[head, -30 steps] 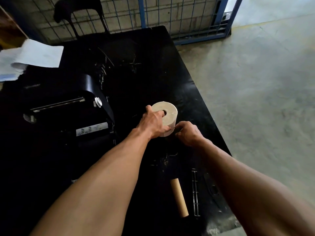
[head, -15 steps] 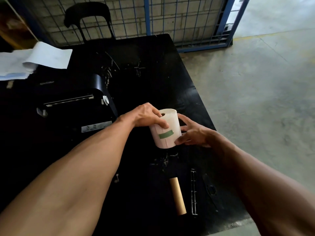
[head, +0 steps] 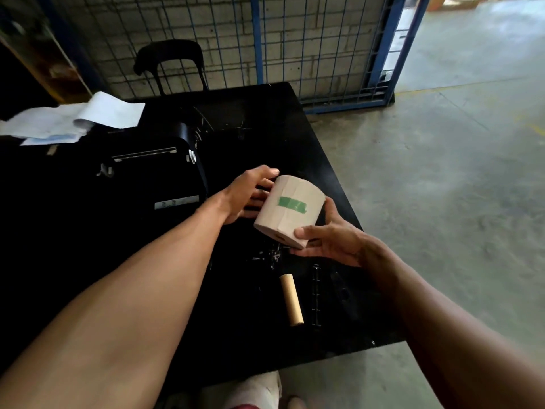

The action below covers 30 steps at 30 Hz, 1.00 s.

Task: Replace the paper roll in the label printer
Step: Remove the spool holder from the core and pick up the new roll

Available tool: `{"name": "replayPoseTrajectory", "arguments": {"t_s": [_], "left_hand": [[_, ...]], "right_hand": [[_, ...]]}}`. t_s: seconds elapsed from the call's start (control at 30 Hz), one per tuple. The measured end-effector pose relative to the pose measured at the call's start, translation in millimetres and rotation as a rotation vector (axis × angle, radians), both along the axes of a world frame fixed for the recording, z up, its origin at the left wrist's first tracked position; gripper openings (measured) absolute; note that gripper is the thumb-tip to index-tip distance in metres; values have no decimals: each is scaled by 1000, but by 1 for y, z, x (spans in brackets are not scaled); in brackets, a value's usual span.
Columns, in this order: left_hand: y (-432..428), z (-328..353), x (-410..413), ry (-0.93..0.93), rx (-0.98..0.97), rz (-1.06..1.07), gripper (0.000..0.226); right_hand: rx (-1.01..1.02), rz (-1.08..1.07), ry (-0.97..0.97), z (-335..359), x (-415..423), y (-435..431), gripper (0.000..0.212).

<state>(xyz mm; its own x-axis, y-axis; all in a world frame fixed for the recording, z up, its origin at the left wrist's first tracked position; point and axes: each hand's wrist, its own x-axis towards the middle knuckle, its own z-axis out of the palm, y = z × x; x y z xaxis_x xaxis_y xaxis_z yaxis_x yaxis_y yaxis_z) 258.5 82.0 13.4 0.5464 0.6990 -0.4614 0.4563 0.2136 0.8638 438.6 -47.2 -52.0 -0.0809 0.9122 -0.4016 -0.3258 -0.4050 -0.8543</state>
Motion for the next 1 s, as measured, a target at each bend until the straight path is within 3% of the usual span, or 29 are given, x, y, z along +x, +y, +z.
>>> {"name": "replayPoseTrajectory", "arguments": {"t_s": [0.07,0.23,0.43,0.53,0.63,0.67,0.83,1.0], "left_hand": [[-13,-6,-15,-106,-33,28,40],[-45,-14,-37,-233,-163,-49,52],[-46,-14,-46,-307,-194,187,54],[-36,-15,-59,-328,-259,248,53],[-22,-18,-78,-296,-286,203,58],[-19,-18,-84,-283,-292,177,60],[-11,-18,-98,-229,-275,136,66],[-15,-17,-89,-385,-300,165,80]], "right_hand": [[35,-40,87,2,-8,-12,99],[92,-115,127,9,-29,-22,107],[42,-52,16,35,-38,-15,102],[31,-32,-125,55,-40,-9,85],[41,-69,-477,69,-44,0,34],[39,-68,-549,71,-48,1,27],[8,-76,-575,70,-74,-1,45],[61,-340,-360,55,-109,-4,55]]}}
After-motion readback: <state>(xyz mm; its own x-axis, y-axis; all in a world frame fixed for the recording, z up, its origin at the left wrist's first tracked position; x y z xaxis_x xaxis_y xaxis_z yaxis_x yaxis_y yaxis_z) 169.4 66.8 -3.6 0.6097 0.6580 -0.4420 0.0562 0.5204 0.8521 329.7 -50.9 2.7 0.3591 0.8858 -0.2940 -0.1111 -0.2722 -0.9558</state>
